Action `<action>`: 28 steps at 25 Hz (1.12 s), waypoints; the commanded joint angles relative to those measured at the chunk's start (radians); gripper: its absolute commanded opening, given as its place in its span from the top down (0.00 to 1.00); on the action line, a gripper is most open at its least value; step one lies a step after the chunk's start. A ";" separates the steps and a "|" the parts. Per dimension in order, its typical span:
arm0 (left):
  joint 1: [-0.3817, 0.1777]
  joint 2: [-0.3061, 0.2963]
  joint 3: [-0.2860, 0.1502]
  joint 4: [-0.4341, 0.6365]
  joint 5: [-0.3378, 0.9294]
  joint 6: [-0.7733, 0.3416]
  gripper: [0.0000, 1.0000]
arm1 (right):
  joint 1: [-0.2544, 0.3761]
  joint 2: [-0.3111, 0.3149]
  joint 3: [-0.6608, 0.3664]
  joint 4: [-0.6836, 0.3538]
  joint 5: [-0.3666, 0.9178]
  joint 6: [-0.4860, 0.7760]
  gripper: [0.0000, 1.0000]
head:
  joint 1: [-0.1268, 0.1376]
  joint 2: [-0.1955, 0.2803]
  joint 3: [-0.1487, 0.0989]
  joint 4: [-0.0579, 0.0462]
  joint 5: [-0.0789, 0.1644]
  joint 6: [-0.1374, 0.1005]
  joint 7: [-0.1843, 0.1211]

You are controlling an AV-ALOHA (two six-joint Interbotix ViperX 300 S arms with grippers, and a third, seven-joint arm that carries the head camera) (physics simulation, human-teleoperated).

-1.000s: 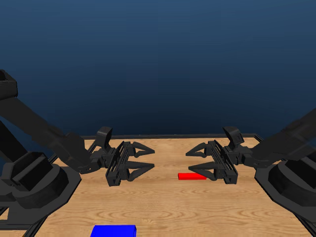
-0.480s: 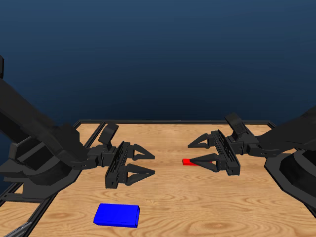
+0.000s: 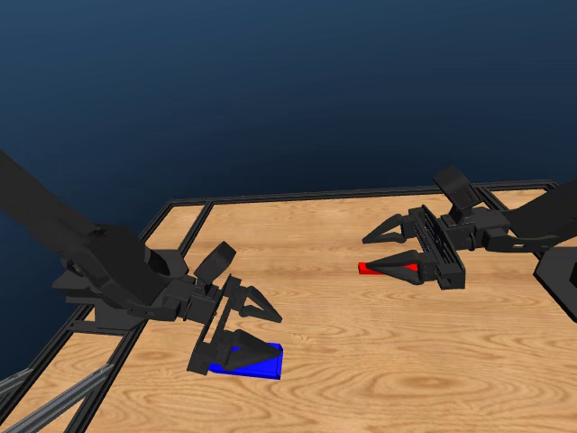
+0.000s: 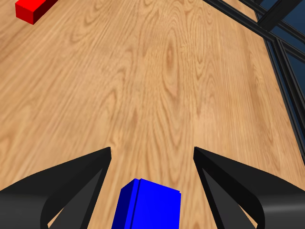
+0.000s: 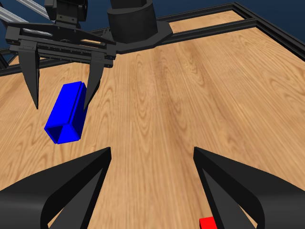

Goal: Insert peg into socket

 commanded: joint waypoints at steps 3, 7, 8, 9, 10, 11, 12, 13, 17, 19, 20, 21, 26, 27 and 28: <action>-0.055 0.059 0.043 -0.056 0.044 -0.072 0.00 | -0.013 -0.014 -0.014 -0.009 -0.029 0.012 0.00 | 0.009 0.022 -0.027 0.003 0.001 0.008 -0.021; -0.074 0.089 0.032 -0.028 0.078 -0.179 0.00 | -0.022 -0.016 -0.009 -0.007 -0.027 0.022 0.00 | 0.017 0.037 -0.035 0.004 0.001 0.013 -0.044; -0.081 0.103 0.042 -0.025 0.077 -0.207 0.00 | -0.029 -0.016 -0.006 -0.005 -0.023 0.026 0.00 | 0.019 0.041 -0.038 0.005 0.000 0.014 -0.051; -0.092 0.102 0.038 -0.004 0.087 -0.238 0.00 | -0.034 -0.011 -0.006 -0.006 -0.020 0.030 0.00 | 0.022 0.045 -0.041 0.006 0.001 0.015 -0.056; -0.112 0.109 0.043 0.004 0.049 -0.283 0.00 | -0.041 -0.008 -0.005 -0.005 -0.019 0.035 0.00 | 0.024 0.049 -0.043 0.006 0.000 0.018 -0.063; -0.117 0.115 0.030 0.017 0.051 -0.303 0.00 | -0.045 -0.007 -0.004 -0.006 -0.019 0.040 0.00 | 0.026 0.051 -0.045 0.007 0.000 0.018 -0.066; -0.131 0.123 0.024 0.037 0.047 -0.341 0.00 | -0.051 0.000 0.000 -0.007 -0.014 0.045 0.00 | 0.028 0.054 -0.048 0.007 -0.001 0.019 -0.071; -0.144 0.140 0.017 0.058 0.057 -0.373 0.00 | -0.056 0.006 0.003 -0.008 -0.014 0.053 0.00 | 0.030 0.058 -0.051 0.008 -0.001 0.019 -0.075; -0.165 0.177 -0.009 0.094 0.067 -0.435 0.00 | -0.075 0.018 0.024 -0.010 -0.024 0.080 0.00 | 0.035 0.068 -0.060 0.009 0.000 0.021 -0.083; -0.176 0.179 -0.019 0.103 0.051 -0.451 0.00 | -0.083 0.019 0.035 -0.011 -0.031 0.088 0.00 | 0.035 0.071 -0.063 0.008 -0.001 0.020 -0.087; -0.164 0.195 -0.009 0.100 0.049 -0.458 0.00 | -0.088 0.022 0.042 -0.012 -0.031 0.090 0.00 | 0.034 0.072 -0.065 0.007 -0.005 0.018 -0.091; -0.165 0.198 -0.005 0.101 0.046 -0.456 0.12 | -0.090 0.022 0.044 -0.012 -0.029 0.090 0.00 | 0.032 0.073 -0.065 0.006 -0.009 0.016 -0.094; -0.141 0.181 -0.011 0.105 -0.032 -0.404 1.00 | -0.108 0.055 0.067 -0.014 0.018 0.082 0.00 | 0.008 0.070 -0.066 -0.007 -0.040 -0.007 -0.123; -0.144 0.147 -0.018 0.071 -0.084 -0.324 1.00 | -0.111 0.062 0.078 -0.012 0.030 0.078 0.00 | 0.003 0.069 -0.066 -0.009 -0.046 -0.011 -0.126; -0.142 0.121 -0.008 0.044 -0.142 -0.291 1.00 | -0.113 0.068 0.090 -0.011 0.028 0.081 0.00 | -0.003 0.068 -0.065 -0.011 -0.054 -0.015 -0.128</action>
